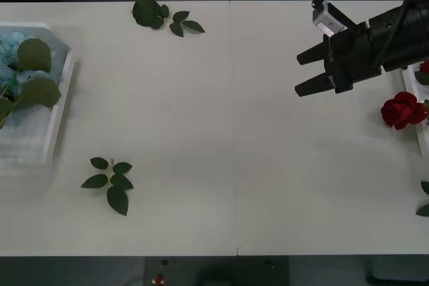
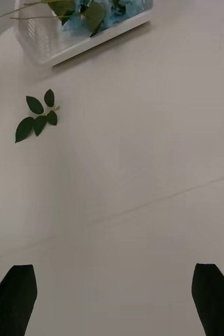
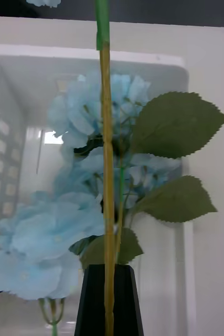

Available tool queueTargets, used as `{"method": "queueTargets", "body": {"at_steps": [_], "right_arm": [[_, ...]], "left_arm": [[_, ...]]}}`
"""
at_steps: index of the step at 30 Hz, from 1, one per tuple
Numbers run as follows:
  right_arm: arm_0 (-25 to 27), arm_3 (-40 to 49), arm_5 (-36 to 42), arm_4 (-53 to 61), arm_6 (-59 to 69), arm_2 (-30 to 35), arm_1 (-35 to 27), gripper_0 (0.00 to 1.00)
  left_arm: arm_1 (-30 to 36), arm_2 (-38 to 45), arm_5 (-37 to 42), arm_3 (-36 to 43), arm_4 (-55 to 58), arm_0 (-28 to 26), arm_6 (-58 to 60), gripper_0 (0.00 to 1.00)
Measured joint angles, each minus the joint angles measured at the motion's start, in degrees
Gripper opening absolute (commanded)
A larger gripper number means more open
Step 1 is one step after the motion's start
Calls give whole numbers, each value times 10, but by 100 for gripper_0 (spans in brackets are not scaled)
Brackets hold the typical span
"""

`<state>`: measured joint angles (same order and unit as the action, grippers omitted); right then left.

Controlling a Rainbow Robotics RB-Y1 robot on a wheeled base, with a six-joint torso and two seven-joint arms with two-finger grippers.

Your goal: Put the red flowers into the right box and the blue flowers into the left box

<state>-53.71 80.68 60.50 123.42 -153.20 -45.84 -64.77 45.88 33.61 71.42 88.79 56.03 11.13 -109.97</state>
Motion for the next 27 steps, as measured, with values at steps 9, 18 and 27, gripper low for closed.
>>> {"method": "queueTargets", "body": {"at_steps": [9,18,27], "right_arm": [[0,5,-2,2,0,-19,-20,86],[0,5,-11,2,0,-24,-20,86],[0,5,-11,2,0,-24,-20,86]], "left_arm": [[0,0,-32,12,-57,-45,0,2],[0,-19,-51,12,-63,-62,0,38],[0,-23,-15,12,-18,-62,0,79]]}}
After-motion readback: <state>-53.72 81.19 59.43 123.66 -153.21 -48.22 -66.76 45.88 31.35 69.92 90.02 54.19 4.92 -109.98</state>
